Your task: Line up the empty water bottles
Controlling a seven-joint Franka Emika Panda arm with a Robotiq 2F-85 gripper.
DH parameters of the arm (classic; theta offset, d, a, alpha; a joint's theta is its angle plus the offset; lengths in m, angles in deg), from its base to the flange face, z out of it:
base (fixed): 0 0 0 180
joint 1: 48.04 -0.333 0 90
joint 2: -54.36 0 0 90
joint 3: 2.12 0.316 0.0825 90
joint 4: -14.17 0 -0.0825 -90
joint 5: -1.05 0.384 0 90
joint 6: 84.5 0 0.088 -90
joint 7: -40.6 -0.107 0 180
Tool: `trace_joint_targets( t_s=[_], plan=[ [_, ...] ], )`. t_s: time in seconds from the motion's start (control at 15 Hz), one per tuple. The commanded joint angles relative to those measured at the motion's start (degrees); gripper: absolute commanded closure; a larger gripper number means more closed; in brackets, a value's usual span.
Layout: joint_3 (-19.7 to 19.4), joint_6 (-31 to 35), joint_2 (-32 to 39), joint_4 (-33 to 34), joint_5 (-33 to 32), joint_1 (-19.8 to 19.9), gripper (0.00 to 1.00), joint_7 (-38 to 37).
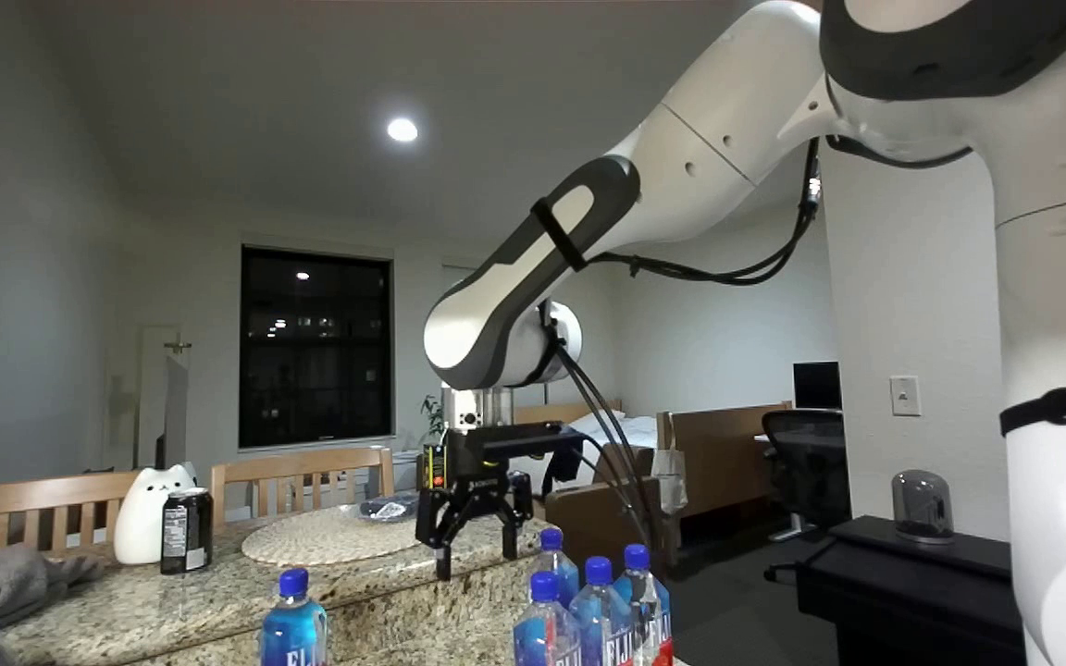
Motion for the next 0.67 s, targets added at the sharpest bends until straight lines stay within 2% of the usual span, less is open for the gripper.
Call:
trace_joint_targets(
  t_s=[0.0,0.2,0.6],
  plan=[
    [0.0,1.6,2.8,5.7,0.0,0.6,0.0,0.5],
    [-1.1,-1.4,2.8,7.5,-0.3,1.5,0.0,0.1],
    [-3.4,-2.5,1.5,7.7,-0.4,3.2,0.0,0.2]
  ],
)
